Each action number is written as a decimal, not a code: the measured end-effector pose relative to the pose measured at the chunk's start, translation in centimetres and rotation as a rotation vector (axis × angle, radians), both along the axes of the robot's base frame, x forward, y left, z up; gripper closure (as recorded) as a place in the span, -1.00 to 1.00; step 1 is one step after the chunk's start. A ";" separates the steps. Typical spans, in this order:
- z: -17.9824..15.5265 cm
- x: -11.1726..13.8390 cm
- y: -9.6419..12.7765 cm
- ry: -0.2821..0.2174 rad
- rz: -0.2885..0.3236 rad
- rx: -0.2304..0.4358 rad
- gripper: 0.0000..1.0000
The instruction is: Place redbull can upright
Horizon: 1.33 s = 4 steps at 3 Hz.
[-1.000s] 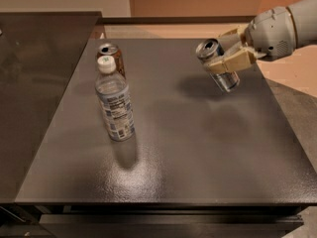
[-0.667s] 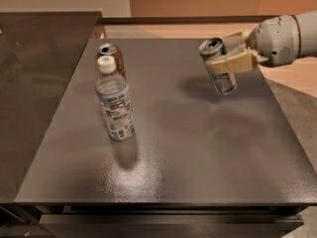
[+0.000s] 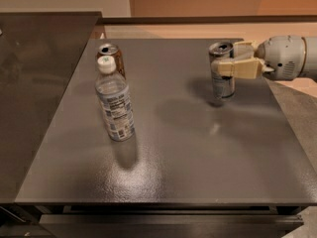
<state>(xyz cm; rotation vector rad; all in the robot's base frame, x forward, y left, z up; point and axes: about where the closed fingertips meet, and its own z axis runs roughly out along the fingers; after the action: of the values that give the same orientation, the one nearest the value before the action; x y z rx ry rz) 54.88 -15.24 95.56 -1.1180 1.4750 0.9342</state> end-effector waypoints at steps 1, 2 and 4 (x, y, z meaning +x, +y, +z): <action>-0.8 0.1 -1.0 0.009 -0.017 0.079 1.00; -1.4 0.2 -1.7 -0.009 -0.018 0.142 1.00; -2.3 0.2 -2.6 -0.061 -0.008 0.203 0.19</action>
Offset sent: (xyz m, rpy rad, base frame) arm 0.0019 -0.0336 -0.0231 0.2179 -0.0350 -0.0286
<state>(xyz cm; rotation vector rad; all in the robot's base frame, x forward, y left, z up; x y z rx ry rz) 55.09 -17.80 93.28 -0.9826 1.3027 1.0115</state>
